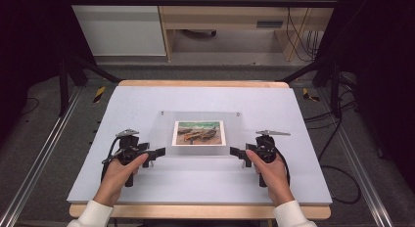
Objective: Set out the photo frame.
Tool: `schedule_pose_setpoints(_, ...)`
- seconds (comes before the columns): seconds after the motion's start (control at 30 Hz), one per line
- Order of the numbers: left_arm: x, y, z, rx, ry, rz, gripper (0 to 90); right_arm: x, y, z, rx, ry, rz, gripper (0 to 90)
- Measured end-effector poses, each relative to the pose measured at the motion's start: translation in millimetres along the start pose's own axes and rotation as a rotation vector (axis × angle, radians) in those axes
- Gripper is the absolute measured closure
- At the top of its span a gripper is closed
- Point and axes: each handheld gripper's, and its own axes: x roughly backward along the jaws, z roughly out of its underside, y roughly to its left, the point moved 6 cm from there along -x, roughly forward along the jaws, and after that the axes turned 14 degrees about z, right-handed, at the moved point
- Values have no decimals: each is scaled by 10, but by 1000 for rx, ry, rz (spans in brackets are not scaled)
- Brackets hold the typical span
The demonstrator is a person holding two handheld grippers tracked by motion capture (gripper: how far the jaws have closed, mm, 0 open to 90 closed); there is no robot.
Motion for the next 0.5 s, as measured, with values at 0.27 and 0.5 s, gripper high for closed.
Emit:
schedule_pose_setpoints(0.27,-13,2,6,6,5,29,115,-8,-22,-16,-12,-6,9,203)
schedule_pose_setpoints(0.5,-31,17,0,9,4,48,119,-5,-28,-22,-11,-7,11,218)
